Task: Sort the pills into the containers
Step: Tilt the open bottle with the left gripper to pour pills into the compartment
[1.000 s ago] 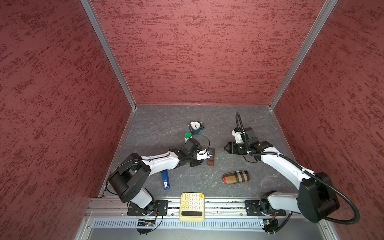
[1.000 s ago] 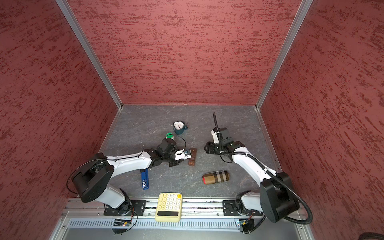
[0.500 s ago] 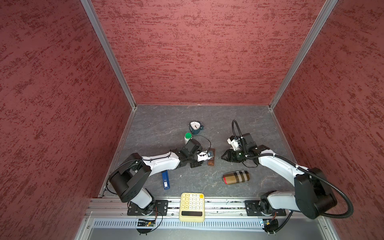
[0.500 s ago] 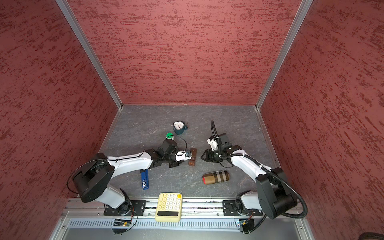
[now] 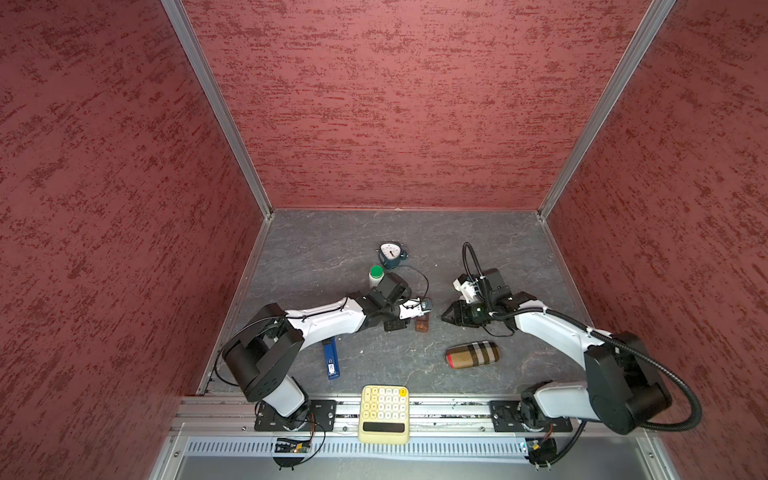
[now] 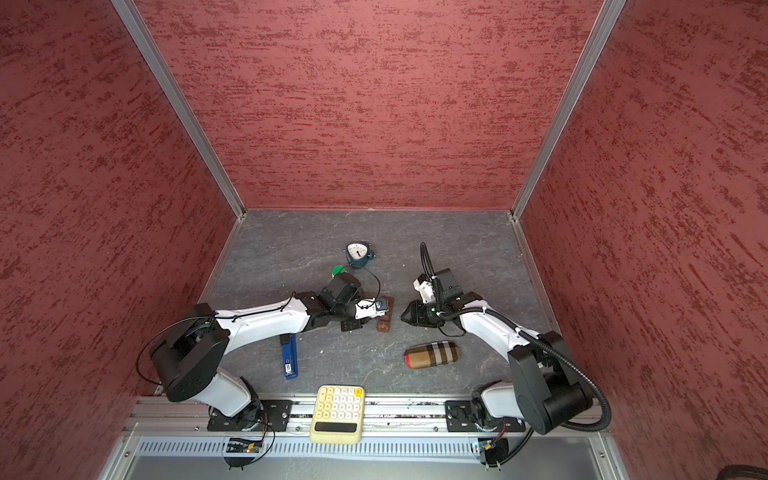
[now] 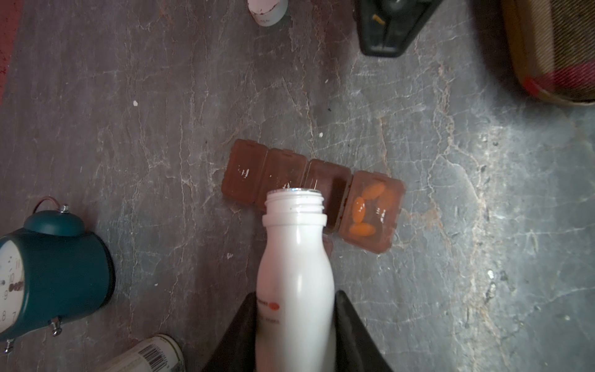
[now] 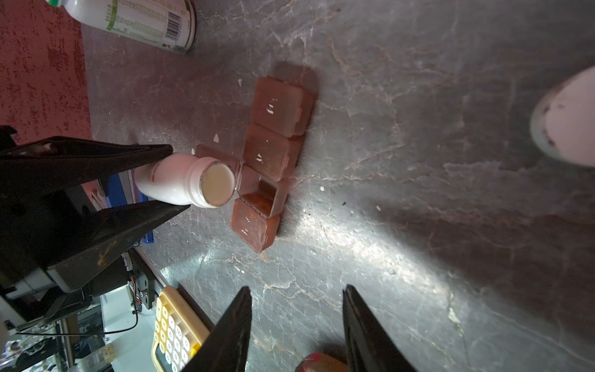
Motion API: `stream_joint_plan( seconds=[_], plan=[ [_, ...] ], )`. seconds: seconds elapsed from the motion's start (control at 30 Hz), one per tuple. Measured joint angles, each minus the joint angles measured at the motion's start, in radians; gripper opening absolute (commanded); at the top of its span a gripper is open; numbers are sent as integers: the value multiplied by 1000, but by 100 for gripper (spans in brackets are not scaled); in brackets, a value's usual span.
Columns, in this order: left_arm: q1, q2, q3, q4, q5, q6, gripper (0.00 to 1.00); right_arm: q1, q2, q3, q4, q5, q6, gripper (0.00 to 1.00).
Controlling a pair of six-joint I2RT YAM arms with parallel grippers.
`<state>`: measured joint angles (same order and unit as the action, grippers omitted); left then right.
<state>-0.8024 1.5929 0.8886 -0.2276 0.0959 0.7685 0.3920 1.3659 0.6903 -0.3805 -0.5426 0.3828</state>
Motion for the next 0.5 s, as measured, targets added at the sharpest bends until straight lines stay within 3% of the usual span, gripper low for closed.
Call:
stream_joint_plan(
  seconds=[0.5],
  plan=[
    [-23, 27, 117, -179, -38, 15, 0, 9, 18, -39, 45, -3, 8, 46]
  ],
)
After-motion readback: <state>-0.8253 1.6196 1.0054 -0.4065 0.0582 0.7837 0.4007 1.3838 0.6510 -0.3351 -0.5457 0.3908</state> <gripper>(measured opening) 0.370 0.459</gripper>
